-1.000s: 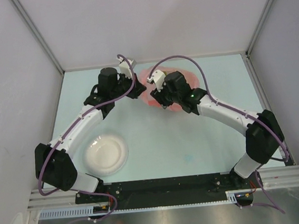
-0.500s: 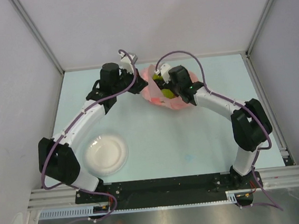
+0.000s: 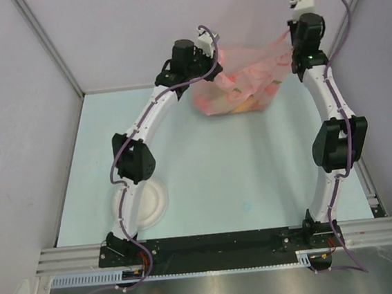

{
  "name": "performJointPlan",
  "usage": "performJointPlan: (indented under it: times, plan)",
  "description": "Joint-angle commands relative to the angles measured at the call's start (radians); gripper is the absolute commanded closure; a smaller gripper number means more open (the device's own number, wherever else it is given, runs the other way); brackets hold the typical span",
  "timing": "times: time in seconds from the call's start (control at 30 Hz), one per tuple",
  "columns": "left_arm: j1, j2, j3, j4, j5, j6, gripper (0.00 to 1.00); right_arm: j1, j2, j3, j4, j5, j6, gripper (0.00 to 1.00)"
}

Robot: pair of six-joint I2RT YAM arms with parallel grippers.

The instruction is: Take the fake fruits out of the plastic bag

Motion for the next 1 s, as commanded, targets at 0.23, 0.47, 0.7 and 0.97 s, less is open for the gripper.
performJointPlan:
  times: [0.23,0.47,0.7,0.97]
  plan:
    - [-0.061,-0.012,0.206,0.132,0.075,-0.030,1.00,-0.206,-0.269,-0.288,0.094,-0.005,0.044,1.00]
    - [-0.058,-0.132,0.007,-0.154,0.303,0.061,1.00,-0.221,-0.617,-0.856,-0.141,-0.127,0.169,1.00]
    - [-0.044,-0.282,-0.209,-0.244,0.348,0.034,0.41,-0.218,-0.779,-0.963,-0.186,-0.318,0.205,0.72]
    - [0.126,-0.748,-0.681,-0.233,0.124,0.049,0.08,-0.183,-0.803,-0.830,-0.130,-0.244,0.203,0.48]
